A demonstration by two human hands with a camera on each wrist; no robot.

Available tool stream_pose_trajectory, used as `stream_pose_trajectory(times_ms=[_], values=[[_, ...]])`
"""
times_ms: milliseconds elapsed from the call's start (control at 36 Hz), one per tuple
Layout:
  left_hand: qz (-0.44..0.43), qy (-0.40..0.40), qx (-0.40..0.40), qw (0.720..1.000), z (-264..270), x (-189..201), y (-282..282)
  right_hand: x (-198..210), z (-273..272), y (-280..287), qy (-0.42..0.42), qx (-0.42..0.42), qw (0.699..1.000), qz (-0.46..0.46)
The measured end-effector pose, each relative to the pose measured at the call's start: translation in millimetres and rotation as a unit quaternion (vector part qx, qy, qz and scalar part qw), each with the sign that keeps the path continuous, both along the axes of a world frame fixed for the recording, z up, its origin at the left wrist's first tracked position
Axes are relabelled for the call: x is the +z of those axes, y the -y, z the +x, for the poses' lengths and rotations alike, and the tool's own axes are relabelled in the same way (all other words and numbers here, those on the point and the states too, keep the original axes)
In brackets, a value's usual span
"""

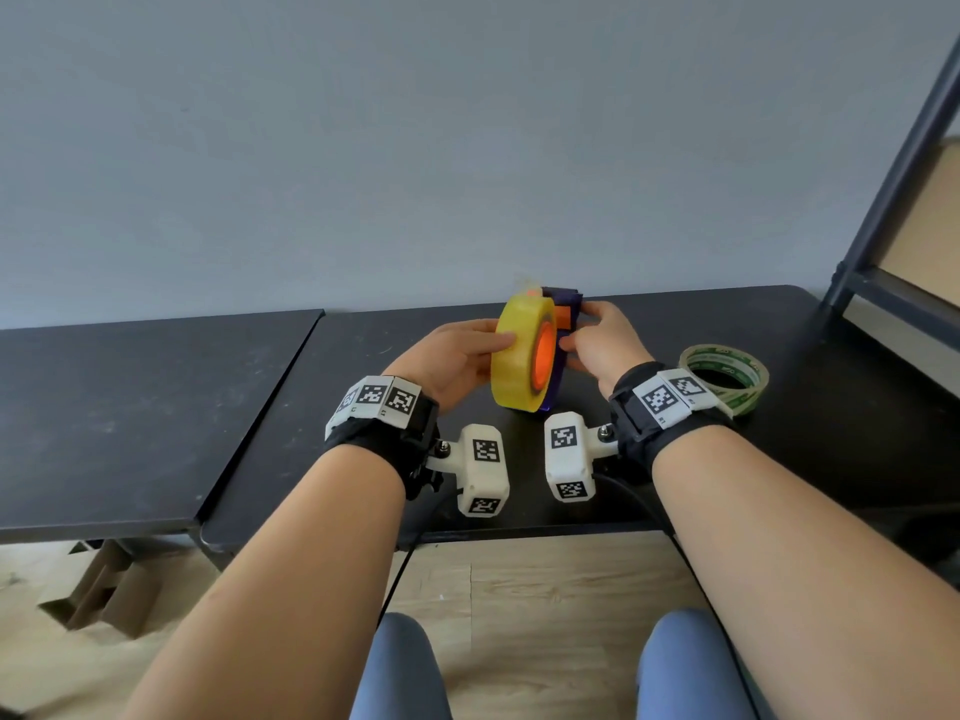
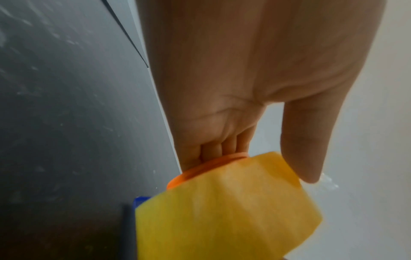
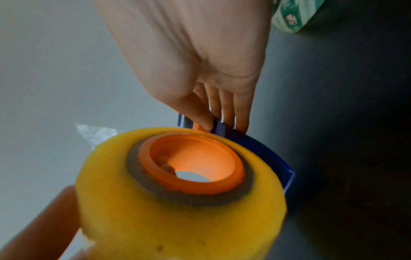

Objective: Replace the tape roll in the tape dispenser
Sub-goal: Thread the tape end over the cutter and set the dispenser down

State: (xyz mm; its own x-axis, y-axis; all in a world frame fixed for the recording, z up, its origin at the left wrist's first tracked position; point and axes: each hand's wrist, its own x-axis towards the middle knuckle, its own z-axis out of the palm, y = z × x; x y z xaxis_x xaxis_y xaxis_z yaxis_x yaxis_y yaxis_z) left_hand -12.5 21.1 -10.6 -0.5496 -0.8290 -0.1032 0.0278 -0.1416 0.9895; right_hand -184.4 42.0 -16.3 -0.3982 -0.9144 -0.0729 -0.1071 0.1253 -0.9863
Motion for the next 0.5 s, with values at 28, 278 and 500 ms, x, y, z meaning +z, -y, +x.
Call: stream_pose_trajectory(times_ms=[28,278,500], values=[[0.000,0.005,0.002,1.000,-0.1,0.1,-0.2,0.0,0.7,0.6,-0.004,-0.006,1.000,-0.008],[0.019,0.022,0.049,0.998,-2.2,-0.7,-0.9,6.3,3.9,1.9,-0.061,-0.014,0.996,-0.059],[0.033,0.027,0.081,0.996,-3.9,-5.7,2.3,9.4,7.3,1.9,-0.083,-0.012,0.992,-0.096]])
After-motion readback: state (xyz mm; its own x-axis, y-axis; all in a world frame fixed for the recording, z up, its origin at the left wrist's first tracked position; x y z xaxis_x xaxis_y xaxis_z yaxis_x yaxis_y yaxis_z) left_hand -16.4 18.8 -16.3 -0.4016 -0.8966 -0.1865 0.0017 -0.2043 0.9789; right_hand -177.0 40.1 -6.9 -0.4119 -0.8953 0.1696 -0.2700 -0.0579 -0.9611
